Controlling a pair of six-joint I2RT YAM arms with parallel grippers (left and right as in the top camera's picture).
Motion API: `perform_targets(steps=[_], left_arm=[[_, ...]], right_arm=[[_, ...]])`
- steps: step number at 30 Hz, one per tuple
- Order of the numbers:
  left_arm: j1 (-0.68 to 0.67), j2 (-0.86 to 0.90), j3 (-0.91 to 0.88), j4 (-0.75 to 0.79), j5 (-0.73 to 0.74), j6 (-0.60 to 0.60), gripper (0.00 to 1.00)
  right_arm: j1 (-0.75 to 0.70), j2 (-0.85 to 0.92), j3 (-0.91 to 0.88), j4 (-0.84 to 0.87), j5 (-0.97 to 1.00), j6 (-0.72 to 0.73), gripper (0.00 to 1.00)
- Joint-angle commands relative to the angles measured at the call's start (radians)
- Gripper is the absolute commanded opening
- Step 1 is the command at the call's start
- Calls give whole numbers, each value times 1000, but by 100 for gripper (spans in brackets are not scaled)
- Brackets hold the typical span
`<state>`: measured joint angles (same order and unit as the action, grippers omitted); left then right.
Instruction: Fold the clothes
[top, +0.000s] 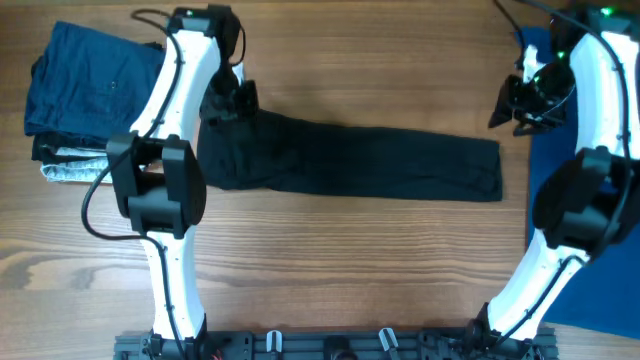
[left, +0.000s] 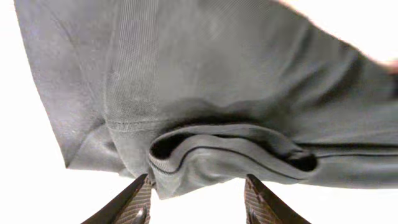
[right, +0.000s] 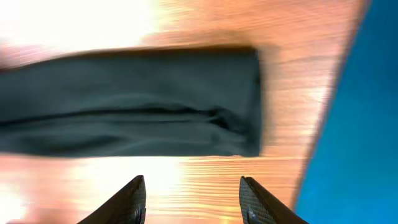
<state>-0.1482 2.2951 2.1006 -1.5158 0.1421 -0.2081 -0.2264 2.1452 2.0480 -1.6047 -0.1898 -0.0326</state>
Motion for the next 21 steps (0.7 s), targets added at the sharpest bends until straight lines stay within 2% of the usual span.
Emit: perform_targets(steps=[1, 2, 3, 4, 5, 12, 15, 18, 21], left_arm=[[7, -20, 40, -6, -8, -10, 46], [6, -19, 39, 0, -5, -10, 17], [3, -19, 36, 9, 4, -10, 4], [-1, -19, 34, 16, 11, -10, 4], [-8, -19, 17, 43, 14, -10, 4], [-14, -19, -173, 277, 14, -36, 4], [-14, -19, -243, 359, 13, -36, 4], [-14, -19, -290, 422, 13, -36, 4], [-14, -18, -311, 455, 13, -36, 4]], right_arm=[[16, -45, 18, -4, -186, -73, 40], [37, -42, 10, -2, -186, -72, 27], [56, -42, -6, 5, -186, -72, 15], [79, -42, -28, 18, -186, -72, 6], [131, -42, -86, 58, -186, -72, 4], [373, -42, -431, 490, -186, -69, 4], [417, -42, -538, 660, -182, -69, 4], [419, -42, -579, 707, -182, -42, 4], [419, -42, -580, 597, -172, -16, 4]])
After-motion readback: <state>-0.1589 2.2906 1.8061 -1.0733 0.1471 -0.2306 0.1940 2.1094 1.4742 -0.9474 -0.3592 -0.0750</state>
